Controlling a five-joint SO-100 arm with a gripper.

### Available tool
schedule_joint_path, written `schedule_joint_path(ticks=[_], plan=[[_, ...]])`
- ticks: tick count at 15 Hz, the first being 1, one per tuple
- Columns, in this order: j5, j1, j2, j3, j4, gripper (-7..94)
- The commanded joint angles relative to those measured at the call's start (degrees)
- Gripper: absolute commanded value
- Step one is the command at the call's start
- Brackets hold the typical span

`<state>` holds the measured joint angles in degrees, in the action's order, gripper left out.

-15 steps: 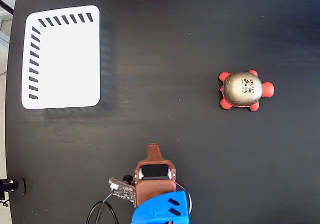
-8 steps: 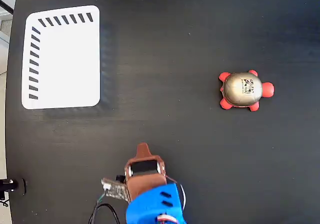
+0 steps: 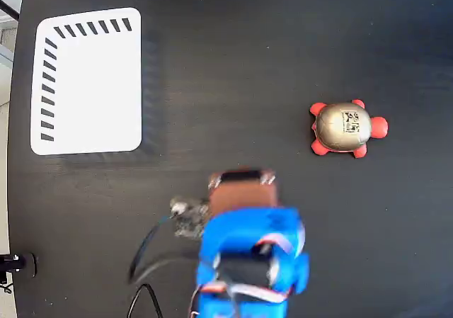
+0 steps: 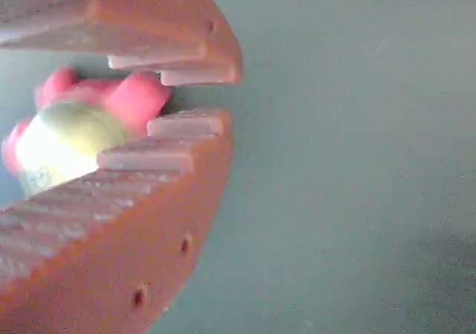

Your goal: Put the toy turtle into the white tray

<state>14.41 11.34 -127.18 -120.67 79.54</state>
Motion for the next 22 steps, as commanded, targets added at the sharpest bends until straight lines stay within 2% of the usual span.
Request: schedule_joint_path(ticks=[1,5,7,9,12,16,19,22], plan=[[5.27,7.56,8.17,18.28,4.22,0],[12.04,15.38,26.28,39.46,9.4,1],[16.61,18.37,35.6,50.45,12.92,17],[20.39,21.01,43.42,59.15,13.45,25],[28.39,24.7,48.43,62.14,15.38,48],[32.43,26.28,51.42,59.5,16.08,53],[31.82,26.28,53.09,56.51,16.26,53],[27.07,26.19,56.16,53.88,12.22,54]])
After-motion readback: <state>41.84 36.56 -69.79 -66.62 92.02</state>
